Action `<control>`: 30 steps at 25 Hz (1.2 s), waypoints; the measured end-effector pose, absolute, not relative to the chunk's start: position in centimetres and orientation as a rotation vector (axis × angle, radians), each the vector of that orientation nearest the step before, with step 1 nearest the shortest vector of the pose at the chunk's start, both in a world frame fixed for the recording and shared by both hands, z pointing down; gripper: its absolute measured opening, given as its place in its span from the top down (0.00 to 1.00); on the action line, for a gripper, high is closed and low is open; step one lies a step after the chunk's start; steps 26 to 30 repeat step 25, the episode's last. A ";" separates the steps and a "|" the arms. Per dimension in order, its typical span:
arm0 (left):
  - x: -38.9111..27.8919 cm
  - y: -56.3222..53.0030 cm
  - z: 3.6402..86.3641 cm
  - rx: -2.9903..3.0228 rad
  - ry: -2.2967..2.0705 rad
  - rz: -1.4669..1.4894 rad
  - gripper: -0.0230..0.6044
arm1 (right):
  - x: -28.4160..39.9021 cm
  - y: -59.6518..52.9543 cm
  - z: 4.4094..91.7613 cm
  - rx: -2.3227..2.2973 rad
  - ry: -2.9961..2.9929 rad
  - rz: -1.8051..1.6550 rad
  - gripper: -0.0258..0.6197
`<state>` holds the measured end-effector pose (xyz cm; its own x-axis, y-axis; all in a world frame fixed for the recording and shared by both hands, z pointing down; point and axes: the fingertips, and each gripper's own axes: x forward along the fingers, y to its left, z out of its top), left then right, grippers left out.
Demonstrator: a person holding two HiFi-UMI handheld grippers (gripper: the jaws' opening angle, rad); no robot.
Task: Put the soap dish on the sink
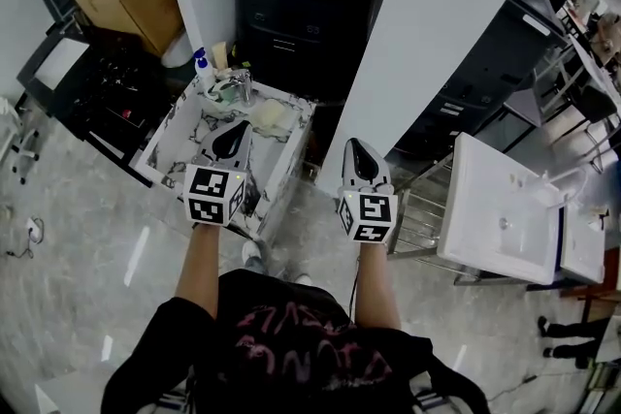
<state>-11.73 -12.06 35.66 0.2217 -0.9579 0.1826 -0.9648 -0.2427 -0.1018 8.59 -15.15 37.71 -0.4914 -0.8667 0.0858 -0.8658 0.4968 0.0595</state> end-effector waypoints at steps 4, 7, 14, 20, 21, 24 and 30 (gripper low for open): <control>-11.4 -10.9 35.6 2.426 -1.937 0.331 0.94 | 9.1 -14.4 37.7 1.517 -2.630 -0.014 0.94; -11.0 -10.0 35.6 2.418 -1.950 0.315 0.94 | 9.5 -13.7 37.7 1.509 -2.634 -0.022 0.94; -9.8 -8.7 35.4 2.415 -1.955 0.286 0.94 | 10.4 -12.7 37.3 1.482 -2.641 -0.065 0.94; -9.1 -8.5 35.5 2.409 -1.963 0.263 0.94 | 11.1 -12.5 37.3 1.474 -2.653 -0.066 0.94; -9.1 -8.4 35.5 2.408 -1.965 0.263 0.94 | 11.1 -12.5 37.3 1.470 -2.652 -0.070 0.94; -9.0 -8.3 35.6 2.409 -1.967 0.274 0.94 | 11.3 -12.5 37.1 1.463 -2.646 -0.082 0.94; -9.0 -8.2 35.6 2.409 -1.965 0.278 0.94 | 11.4 -12.5 37.1 1.461 -2.644 -0.084 0.94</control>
